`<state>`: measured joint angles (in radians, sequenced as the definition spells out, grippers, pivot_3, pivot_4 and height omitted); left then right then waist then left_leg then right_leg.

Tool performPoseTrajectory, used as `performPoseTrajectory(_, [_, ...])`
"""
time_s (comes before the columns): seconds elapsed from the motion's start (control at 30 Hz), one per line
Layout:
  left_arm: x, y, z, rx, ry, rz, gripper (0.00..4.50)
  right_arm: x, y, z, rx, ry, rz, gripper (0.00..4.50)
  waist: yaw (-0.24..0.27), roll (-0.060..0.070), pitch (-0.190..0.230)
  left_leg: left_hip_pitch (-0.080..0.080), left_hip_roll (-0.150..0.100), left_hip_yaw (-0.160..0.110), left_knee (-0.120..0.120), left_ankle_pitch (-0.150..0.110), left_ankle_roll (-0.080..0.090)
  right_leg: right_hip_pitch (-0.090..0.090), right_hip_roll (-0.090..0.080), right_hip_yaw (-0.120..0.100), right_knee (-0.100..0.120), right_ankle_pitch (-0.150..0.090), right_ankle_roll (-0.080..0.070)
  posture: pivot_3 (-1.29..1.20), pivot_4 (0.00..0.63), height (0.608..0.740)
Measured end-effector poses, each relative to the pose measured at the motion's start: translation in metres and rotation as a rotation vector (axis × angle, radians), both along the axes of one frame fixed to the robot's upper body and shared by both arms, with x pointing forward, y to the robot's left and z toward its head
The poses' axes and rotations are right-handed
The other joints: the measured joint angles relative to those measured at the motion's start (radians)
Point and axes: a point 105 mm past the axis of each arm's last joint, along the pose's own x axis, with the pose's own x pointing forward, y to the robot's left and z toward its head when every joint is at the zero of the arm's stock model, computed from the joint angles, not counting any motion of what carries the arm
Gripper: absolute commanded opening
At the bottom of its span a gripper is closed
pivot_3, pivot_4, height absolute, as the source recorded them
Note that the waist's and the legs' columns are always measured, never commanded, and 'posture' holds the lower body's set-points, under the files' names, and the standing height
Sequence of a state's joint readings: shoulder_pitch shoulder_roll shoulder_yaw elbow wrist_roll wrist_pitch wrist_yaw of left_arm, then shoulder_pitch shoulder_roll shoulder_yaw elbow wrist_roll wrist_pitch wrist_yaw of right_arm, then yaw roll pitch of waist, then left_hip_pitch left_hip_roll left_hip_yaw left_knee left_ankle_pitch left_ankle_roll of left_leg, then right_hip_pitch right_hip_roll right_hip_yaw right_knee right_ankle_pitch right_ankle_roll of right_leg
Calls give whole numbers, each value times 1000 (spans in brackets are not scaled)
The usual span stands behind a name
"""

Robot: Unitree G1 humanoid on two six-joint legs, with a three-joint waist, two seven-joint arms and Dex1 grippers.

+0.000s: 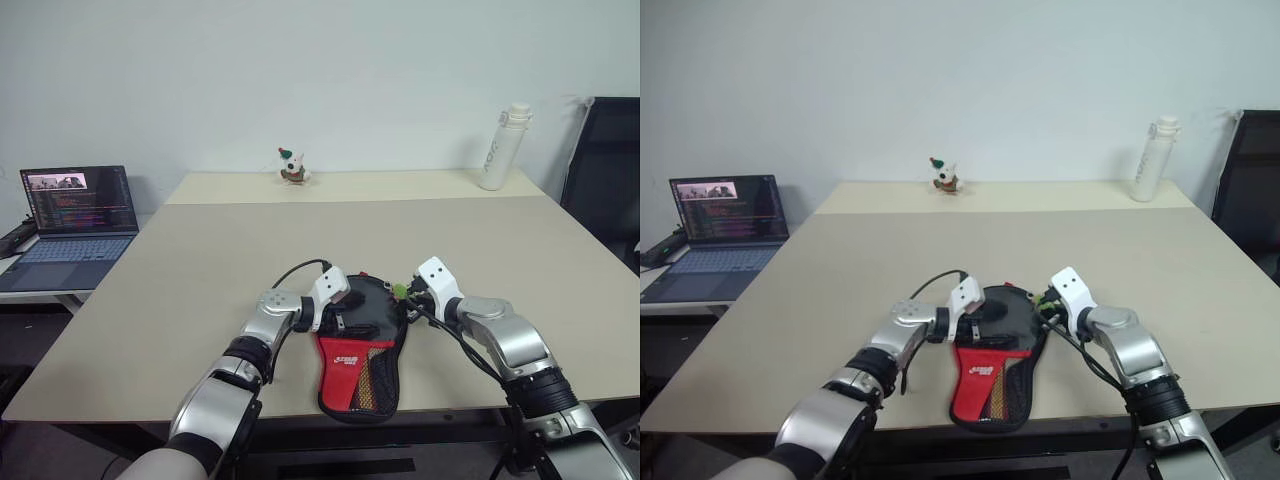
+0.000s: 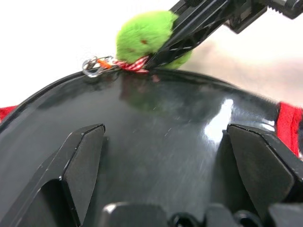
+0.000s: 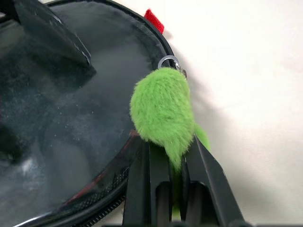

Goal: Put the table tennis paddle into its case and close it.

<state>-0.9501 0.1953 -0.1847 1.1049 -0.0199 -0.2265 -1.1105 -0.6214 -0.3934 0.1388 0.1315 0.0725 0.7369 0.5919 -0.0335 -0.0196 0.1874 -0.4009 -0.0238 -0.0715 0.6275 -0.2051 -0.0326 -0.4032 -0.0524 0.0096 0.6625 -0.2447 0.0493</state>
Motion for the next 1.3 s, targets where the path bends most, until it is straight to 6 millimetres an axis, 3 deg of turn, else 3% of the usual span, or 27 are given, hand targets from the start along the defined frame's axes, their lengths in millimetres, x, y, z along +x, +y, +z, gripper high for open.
performPoseTrajectory(0.23, [0,-3,-4,8,14,8,4500,-3,-5,2,-1,16,-7,32,2,0,-1,0,0,0,0,0,0,1,0,0,0,0,0,0,150,740])
performPoseTrajectory(0.47, [1,-8,-5,-6,30,23,4500,-30,-41,-1,-60,55,-15,32,5,0,-1,1,-1,-2,0,0,0,4,-1,-2,-3,0,0,0,150,740])
performPoseTrajectory(0.67, [1,-15,-7,-12,52,31,4500,-91,-44,-11,-134,150,148,32,12,2,-3,2,0,-10,0,-1,0,15,-2,-12,-16,0,3,0,150,740])
performPoseTrajectory(0.9, [1,-20,-8,-10,52,29,4500,-162,-15,-13,-127,280,423,32,20,2,-3,1,0,-14,0,-1,0,18,-3,-17,-18,0,3,0,150,740])
performPoseTrajectory(1.17, [0,-25,-8,-14,50,28,4500,-200,-2,-10,-120,367,589,32,34,1,-3,1,1,-15,-1,-1,-1,18,-4,-19,-20,0,3,0,150,740])
performPoseTrajectory(1.3, [0,-25,-8,-12,48,29,4500,-234,7,-9,-78,474,716,32,35,1,-3,1,1,-15,-1,-1,-1,18,-4,-19,-20,0,3,0,150,740])
